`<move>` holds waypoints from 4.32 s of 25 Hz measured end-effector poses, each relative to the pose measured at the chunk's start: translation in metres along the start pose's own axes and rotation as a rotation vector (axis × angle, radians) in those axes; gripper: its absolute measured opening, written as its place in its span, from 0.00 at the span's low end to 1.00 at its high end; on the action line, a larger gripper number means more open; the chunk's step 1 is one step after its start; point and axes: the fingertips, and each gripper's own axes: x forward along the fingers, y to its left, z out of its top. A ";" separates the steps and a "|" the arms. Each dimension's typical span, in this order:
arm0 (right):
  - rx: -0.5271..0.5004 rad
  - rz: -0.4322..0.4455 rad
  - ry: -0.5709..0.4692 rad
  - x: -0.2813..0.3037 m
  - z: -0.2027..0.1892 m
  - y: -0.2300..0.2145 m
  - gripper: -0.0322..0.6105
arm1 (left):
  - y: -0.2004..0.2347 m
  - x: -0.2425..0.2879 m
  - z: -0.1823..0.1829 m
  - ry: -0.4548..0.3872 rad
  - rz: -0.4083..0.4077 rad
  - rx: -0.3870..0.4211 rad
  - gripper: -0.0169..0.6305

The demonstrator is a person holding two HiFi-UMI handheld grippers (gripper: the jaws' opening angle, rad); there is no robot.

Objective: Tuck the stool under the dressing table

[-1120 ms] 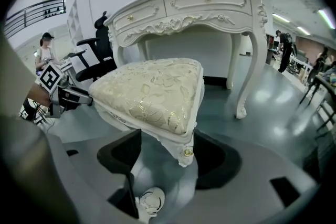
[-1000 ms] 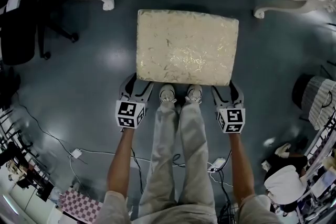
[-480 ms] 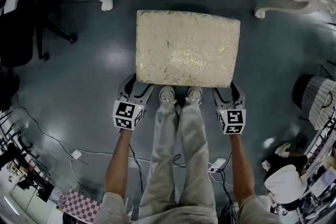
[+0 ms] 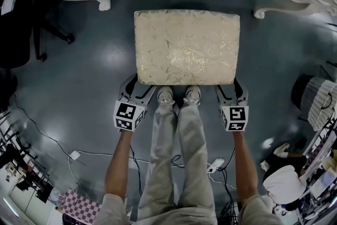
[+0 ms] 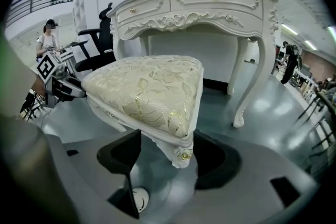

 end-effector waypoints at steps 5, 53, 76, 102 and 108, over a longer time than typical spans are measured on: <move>-0.019 -0.008 -0.007 0.004 0.004 -0.008 0.53 | -0.003 0.005 0.002 0.002 -0.003 -0.004 0.46; -0.088 -0.059 -0.142 0.100 0.130 -0.092 0.46 | 0.075 0.095 0.141 -0.077 0.048 0.089 0.50; -0.097 -0.081 -0.174 0.155 0.200 -0.129 0.45 | 0.123 0.140 0.214 -0.075 0.081 0.111 0.50; -0.085 -0.097 -0.186 0.179 0.235 -0.145 0.46 | 0.148 0.160 0.252 -0.089 0.119 0.110 0.50; -0.096 -0.110 -0.196 0.187 0.244 -0.151 0.46 | 0.154 0.167 0.262 -0.113 0.133 0.107 0.50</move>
